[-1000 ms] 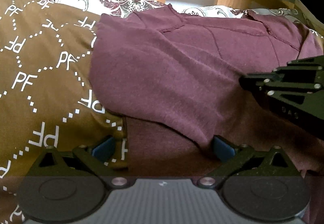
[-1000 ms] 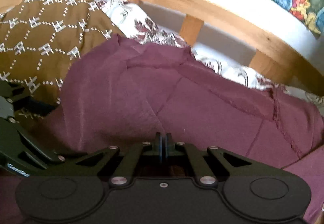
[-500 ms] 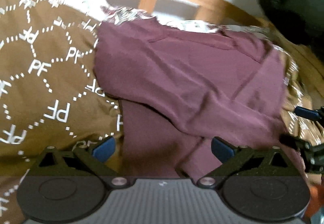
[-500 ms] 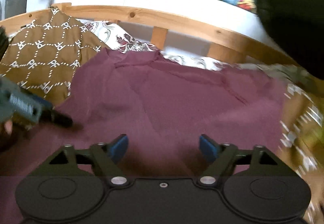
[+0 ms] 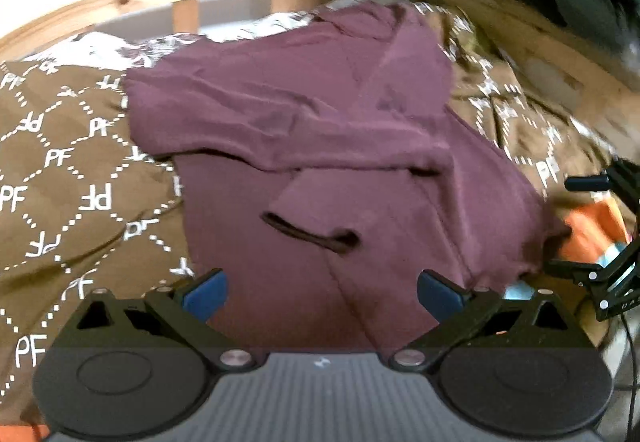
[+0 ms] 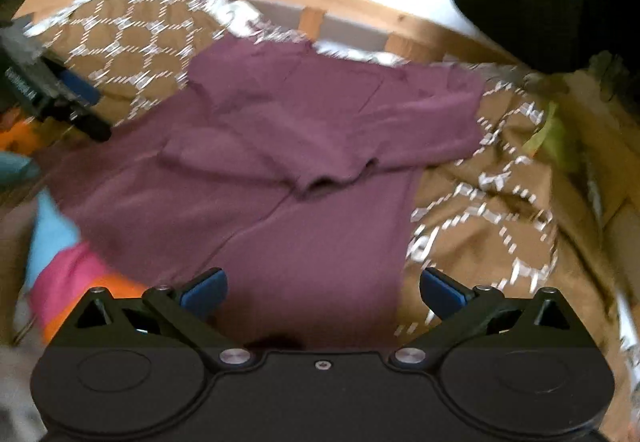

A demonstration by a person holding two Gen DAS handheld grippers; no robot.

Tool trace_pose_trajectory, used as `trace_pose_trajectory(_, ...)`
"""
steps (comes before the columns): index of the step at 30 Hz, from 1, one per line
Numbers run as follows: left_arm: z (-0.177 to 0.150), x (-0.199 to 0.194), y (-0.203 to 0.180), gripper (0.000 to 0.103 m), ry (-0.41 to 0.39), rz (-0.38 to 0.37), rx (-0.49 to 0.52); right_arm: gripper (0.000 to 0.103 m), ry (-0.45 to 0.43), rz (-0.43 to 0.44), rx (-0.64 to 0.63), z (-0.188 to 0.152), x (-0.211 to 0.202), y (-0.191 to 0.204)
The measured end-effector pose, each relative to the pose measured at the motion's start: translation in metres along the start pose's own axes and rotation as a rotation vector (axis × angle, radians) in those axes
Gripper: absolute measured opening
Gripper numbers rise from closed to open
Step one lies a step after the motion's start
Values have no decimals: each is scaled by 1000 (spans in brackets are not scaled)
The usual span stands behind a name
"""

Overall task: Fold small clothes
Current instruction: 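Grasp the shirt hem with the right tool and lift it toward the collar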

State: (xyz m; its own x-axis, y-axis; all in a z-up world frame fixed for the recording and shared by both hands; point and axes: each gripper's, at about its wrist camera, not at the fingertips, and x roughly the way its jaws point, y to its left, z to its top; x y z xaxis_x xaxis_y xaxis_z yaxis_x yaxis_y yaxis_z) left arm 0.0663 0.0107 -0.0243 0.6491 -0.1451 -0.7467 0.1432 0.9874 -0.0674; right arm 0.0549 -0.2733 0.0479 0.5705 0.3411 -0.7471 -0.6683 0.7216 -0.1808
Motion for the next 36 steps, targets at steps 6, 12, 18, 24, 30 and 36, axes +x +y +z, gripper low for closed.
trace_pose_trajectory(6,-5,2,-22,102,16,-43,94,102,16,8,-91,-8,3,24)
trace_pose_trajectory(12,-12,8,-38,102,46,-94,160,102,63,-24,-250,-12,24,51)
trace_pose_trajectory(18,-13,13,-40,102,63,-142,151,102,23,-112,-280,-11,40,58)
trace_pose_trajectory(24,-16,11,-51,102,47,-199,211,37,-67,-60,-261,-6,34,57)
trace_pose_trajectory(30,-21,22,-70,102,68,-186,298,8,-145,62,-29,18,26,35)
trace_pose_trajectory(36,-24,38,-77,103,83,-70,317,7,-160,120,214,28,31,1)
